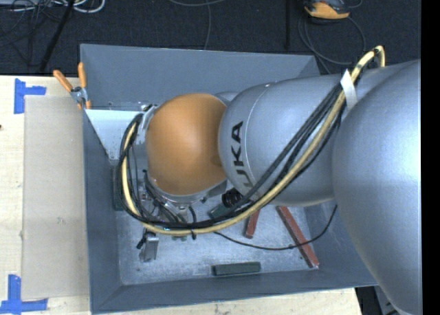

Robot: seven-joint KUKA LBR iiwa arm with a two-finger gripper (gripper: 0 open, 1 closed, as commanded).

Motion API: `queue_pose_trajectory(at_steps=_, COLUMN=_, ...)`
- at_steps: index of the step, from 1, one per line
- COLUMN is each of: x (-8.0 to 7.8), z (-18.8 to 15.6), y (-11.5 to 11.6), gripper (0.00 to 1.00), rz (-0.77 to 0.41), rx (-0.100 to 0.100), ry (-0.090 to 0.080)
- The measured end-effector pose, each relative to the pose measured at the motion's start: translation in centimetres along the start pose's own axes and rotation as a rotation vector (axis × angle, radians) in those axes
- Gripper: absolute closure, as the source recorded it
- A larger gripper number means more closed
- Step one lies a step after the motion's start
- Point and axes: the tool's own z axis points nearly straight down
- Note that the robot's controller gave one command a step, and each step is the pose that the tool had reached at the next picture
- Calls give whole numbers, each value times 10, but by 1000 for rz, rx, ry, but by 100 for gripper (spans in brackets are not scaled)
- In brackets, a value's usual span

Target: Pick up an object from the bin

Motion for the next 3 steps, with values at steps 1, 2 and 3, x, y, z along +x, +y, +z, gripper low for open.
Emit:
queue_pose_trajectory(at_steps=1, x=22, z=8, y=-69, gripper=0, rz=175, rx=0, ry=-3)
queue_pose_trajectory(at_steps=2, x=24, z=94, y=-144, gripper=0, rz=344, rx=2, ry=1)
queue_pose_trajectory(at_steps=3, x=12, z=104, y=-203, gripper=0, rz=-22, rx=-1, ry=-7)
